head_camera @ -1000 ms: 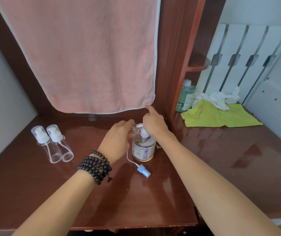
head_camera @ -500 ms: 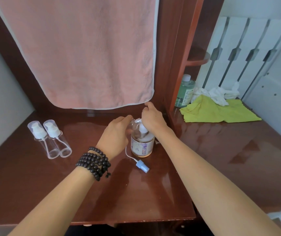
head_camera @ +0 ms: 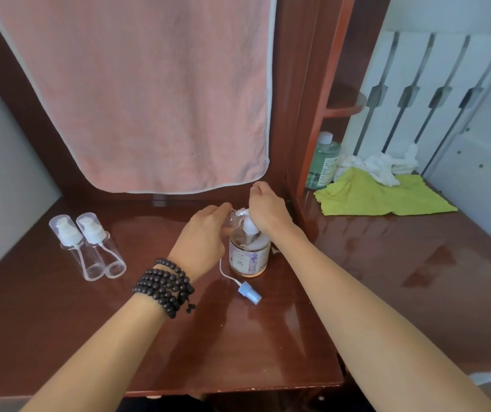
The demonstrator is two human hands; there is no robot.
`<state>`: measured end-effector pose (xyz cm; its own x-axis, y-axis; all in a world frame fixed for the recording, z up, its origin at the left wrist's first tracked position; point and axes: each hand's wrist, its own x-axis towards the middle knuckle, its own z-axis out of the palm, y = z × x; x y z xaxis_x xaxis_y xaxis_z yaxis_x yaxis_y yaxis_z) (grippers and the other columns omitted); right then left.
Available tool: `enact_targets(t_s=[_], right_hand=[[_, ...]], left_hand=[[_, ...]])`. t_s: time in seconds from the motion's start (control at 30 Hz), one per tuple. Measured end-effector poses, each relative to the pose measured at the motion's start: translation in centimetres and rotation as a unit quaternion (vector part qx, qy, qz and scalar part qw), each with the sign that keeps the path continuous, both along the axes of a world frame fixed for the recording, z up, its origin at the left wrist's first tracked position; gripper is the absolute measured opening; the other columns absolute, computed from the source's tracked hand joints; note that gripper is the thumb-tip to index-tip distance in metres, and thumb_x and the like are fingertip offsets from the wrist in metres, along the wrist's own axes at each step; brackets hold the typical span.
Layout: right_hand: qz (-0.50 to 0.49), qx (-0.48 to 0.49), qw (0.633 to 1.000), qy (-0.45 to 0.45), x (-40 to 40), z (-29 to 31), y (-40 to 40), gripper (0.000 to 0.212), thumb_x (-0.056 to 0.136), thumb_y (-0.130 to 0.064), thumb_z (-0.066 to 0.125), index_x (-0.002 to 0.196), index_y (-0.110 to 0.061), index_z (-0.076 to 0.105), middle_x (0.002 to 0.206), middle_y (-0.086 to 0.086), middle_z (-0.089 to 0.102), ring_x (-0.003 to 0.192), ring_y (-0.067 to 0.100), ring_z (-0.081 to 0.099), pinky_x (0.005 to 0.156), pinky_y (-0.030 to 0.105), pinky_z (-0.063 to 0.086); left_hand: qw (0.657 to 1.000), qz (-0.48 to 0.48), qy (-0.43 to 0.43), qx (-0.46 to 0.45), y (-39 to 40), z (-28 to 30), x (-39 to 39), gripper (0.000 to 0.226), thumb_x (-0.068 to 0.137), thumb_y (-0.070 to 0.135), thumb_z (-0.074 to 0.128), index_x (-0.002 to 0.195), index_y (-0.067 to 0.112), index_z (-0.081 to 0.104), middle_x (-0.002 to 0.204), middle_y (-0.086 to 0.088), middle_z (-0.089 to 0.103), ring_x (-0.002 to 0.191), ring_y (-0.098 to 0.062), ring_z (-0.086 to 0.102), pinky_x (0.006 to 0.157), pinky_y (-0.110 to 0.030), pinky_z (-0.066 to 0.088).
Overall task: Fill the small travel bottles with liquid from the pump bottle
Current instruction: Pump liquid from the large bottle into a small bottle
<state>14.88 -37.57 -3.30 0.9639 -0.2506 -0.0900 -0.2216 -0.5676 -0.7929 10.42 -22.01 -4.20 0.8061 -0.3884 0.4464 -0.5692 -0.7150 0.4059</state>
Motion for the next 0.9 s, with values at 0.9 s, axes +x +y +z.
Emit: enact_targets(t_s=[0.9], right_hand=[[-0.008, -0.009, 1.0, 0.012, 0.4, -0.4, 0.2, 0.056, 0.103, -0.054, 0.017, 0.13, -0.024, 0.056, 0.131, 0.01, 0.061, 0.125, 0.036, 0.052, 0.109, 0.058, 0.035]], left_hand=[[1.0, -0.002, -0.014, 0.02, 0.0, -0.3, 0.3, 0.035, 0.084, -0.002, 0.059, 0.117, 0.009, 0.054, 0.093, -0.008, 0.059, 0.085, -0.031, 0.06, 0.072, -0.044, 0.051]])
